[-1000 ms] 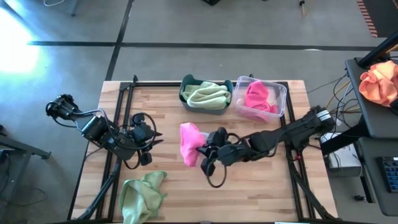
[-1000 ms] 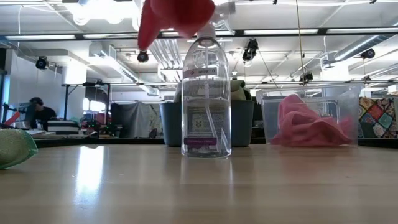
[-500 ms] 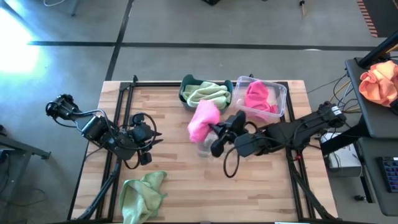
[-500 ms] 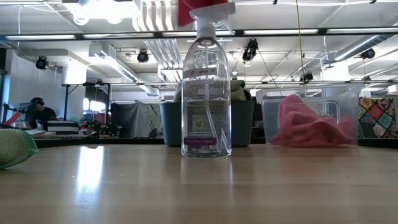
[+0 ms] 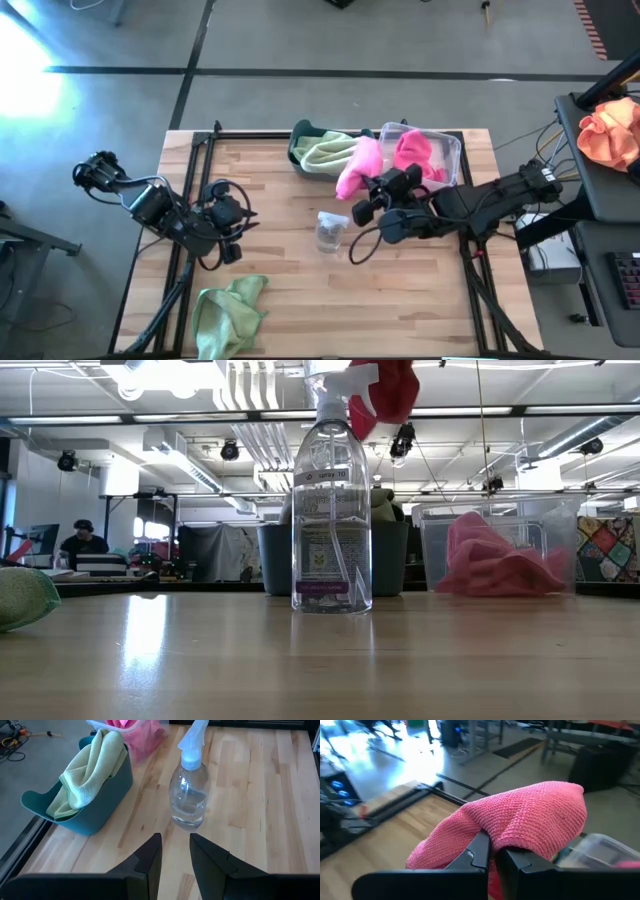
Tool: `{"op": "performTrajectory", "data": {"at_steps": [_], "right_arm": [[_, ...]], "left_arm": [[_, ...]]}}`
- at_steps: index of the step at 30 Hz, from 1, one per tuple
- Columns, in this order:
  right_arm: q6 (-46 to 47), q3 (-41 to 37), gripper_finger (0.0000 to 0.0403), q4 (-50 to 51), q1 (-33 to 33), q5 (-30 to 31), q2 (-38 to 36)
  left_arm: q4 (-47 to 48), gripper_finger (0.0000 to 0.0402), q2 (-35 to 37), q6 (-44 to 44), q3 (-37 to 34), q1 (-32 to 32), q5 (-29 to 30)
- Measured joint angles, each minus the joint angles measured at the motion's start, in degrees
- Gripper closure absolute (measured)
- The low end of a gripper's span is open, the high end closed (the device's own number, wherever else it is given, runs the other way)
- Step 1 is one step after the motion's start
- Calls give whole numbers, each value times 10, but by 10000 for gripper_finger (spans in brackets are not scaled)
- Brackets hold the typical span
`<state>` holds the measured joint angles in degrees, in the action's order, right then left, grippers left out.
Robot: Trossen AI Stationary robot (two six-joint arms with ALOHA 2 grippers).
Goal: Sort microfiber towel by color & place in baskets
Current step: Put the pink microfiber cloth into the transparent bin
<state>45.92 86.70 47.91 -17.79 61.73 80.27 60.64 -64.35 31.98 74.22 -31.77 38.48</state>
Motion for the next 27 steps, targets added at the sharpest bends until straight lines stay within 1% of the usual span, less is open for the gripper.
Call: {"op": "performTrajectory", "data": {"at_steps": [6, 12, 19, 23, 27], "right_arm": [[95, 0, 390, 128, 33, -8, 0], [177, 0, 390, 231, 63, -40, -9], [177, 0, 390, 276, 92, -42, -21], [162, 0, 390, 330, 127, -44, -30], [160, 0, 390, 389, 167, -59, -41]], "left_arm": [[4, 315, 14, -14, 0, 0, 1], [15, 315, 43, -16, 0, 0, 11], [14, 315, 71, -40, 0, 0, 20], [9, 315, 78, -34, 0, 0, 57], [0, 315, 79, -9, 0, 0, 110]]}}
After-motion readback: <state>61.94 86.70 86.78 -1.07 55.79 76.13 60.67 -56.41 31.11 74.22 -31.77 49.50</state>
